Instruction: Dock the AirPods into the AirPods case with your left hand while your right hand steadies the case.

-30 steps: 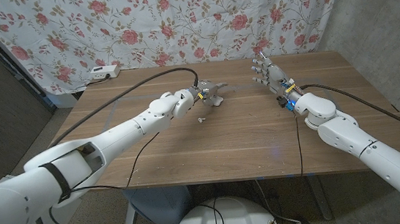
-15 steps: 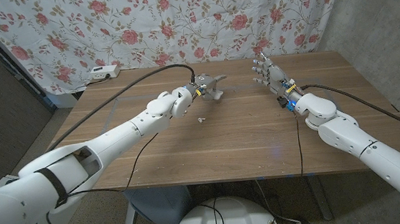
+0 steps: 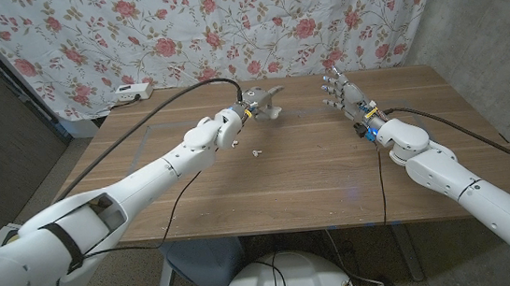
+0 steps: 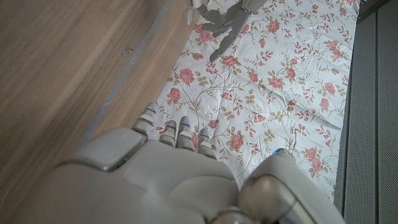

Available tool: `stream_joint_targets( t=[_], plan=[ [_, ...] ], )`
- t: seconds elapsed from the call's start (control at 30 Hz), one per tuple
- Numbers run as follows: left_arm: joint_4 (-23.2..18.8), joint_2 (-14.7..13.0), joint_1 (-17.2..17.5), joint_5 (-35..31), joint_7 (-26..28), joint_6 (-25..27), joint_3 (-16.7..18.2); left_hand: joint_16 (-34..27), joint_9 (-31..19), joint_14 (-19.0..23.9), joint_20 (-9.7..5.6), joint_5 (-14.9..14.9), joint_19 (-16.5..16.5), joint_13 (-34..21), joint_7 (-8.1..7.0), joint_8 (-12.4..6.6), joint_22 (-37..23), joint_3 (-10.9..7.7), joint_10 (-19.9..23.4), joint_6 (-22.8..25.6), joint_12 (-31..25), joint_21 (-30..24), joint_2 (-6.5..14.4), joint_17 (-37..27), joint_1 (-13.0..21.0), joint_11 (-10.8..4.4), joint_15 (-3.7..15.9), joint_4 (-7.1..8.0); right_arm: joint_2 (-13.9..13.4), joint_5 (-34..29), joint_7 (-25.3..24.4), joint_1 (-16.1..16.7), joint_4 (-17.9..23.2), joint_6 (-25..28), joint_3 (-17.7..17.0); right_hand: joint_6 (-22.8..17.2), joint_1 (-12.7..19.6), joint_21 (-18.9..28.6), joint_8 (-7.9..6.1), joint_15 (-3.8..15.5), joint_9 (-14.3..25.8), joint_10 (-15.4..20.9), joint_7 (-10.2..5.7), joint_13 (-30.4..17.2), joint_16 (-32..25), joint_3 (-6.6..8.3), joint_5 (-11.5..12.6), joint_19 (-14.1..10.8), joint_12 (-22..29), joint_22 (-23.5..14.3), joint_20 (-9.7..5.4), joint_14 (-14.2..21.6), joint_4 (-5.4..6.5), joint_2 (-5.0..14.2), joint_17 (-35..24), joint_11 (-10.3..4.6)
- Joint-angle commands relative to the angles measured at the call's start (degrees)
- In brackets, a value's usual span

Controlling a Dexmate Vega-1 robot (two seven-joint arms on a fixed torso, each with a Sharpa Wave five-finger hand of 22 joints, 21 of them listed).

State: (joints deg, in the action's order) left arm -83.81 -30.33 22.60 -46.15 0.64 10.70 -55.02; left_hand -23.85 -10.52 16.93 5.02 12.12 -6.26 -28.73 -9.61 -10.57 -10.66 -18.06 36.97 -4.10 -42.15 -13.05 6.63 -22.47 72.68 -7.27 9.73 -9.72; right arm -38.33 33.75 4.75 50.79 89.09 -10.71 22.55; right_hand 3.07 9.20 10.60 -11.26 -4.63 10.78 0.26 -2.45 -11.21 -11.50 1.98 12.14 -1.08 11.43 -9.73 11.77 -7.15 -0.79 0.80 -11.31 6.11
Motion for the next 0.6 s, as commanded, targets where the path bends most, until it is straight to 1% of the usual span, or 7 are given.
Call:
stream_joint_targets(
  t=[0.03,0.13,0.2,0.27,0.4,0.47,0.6],
  plan=[
    [-2.27,-0.11,2.47,2.44,3.74,4.71,2.32,-0.32,-0.26,2.67,-0.14,0.44,-0.34,-9.09,0.34,-0.15,-0.08,0.1,6.11,-0.16,-2.88,-0.3,0.64,-0.3,0.0,-5.53,2.69,0.2,0.66,0.15,0.63,-0.75,-1.45,-0.6,0.24,-0.07,-0.08,0.32,-0.13,0.14,0.21,-0.17,0.01,-0.1,-0.19,-0.03,-0.26,0.44,0.23,-0.21,0.25,-0.2,-0.06,0.51,-0.14,-0.01],
    [-2.33,0.24,3.47,5.59,4.64,4.35,3.94,-0.33,-0.26,2.67,-0.14,0.44,-0.34,-9.09,0.34,-0.15,-0.08,0.1,6.11,-0.15,-2.88,-0.3,0.64,-0.3,0.0,-5.53,2.69,0.2,0.74,0.17,0.78,-0.97,-1.7,-0.58,0.31,-0.04,-0.07,0.31,-0.12,0.16,0.21,0.1,0.18,-0.1,-0.19,-0.04,-0.27,0.45,0.34,-0.21,0.25,-0.18,-0.09,0.51,-0.13,0.04],
    [-2.51,0.31,3.83,5.26,5.85,5.13,3.93,-0.33,-0.26,2.67,-0.14,0.44,-0.34,-9.09,0.34,-0.15,-0.08,0.1,6.11,-0.15,-2.88,-0.3,0.64,-0.3,0.0,-5.53,2.69,0.2,0.8,0.27,0.77,-1.01,-1.79,-0.52,0.29,-0.01,-0.06,0.33,-0.1,0.16,0.21,0.24,0.27,-0.1,-0.2,-0.04,-0.27,0.42,0.39,-0.21,0.24,-0.15,-0.1,0.52,-0.13,0.16],
    [-2.27,0.69,4.38,7.26,6.85,4.72,4.92,-0.33,-0.26,2.67,-0.14,0.44,-0.34,-9.09,0.34,-0.15,-0.08,0.1,6.11,-0.15,-2.88,-0.3,0.64,-0.3,0.0,-5.53,2.69,0.2,0.88,0.39,0.89,-1.06,-2.0,-0.55,0.3,0.06,0.0,0.34,-0.08,0.16,0.21,0.84,0.32,-0.11,-0.2,-0.02,-0.27,0.4,0.63,-0.21,0.23,-0.13,-0.15,0.55,-0.12,0.16],
    [-2.65,0.29,4.3,7.78,7.04,4.9,4.92,-0.33,-0.26,2.67,-0.14,0.44,-0.34,-9.09,0.34,-0.15,-0.08,0.1,6.11,-0.15,-2.88,-0.3,0.64,-0.3,0.0,-5.53,2.69,0.2,1.03,0.45,0.91,-1.12,-2.33,-0.79,0.24,0.25,0.12,0.3,-0.01,0.09,0.21,1.17,0.36,-0.14,-0.25,0.04,-0.27,0.49,0.75,-0.21,0.26,-0.01,-0.23,0.64,-0.13,-0.11],
    [-2.29,0.47,4.72,8.89,8.82,3.91,5.48,-0.33,-0.26,2.67,-0.14,0.44,-0.34,-9.09,0.34,-0.15,-0.08,0.1,6.11,-0.15,-2.88,-0.3,0.64,-0.3,0.0,-5.53,2.69,0.2,1.1,0.52,0.99,-1.14,-2.47,-1.01,0.18,0.29,0.22,0.3,-0.01,-0.01,0.21,1.61,0.37,-0.17,-0.31,0.09,-0.26,0.52,0.9,-0.21,0.27,0.13,-0.29,0.72,-0.13,0.16],
    [-2.91,0.48,4.76,10.14,8.76,4.14,5.93,-0.33,-0.26,2.67,-0.14,0.44,-0.34,-9.09,0.34,-0.15,-0.08,0.1,6.11,-0.15,-2.88,-0.3,0.64,-0.3,0.0,-5.53,2.69,0.2,1.17,0.44,1.18,-1.24,-2.8,-1.57,0.1,0.37,0.35,0.29,0.01,-0.11,0.2,2.06,0.44,-0.19,-0.34,0.14,-0.27,0.55,1.06,-0.21,0.27,0.21,-0.38,0.77,-0.13,0.4]
  ],
)
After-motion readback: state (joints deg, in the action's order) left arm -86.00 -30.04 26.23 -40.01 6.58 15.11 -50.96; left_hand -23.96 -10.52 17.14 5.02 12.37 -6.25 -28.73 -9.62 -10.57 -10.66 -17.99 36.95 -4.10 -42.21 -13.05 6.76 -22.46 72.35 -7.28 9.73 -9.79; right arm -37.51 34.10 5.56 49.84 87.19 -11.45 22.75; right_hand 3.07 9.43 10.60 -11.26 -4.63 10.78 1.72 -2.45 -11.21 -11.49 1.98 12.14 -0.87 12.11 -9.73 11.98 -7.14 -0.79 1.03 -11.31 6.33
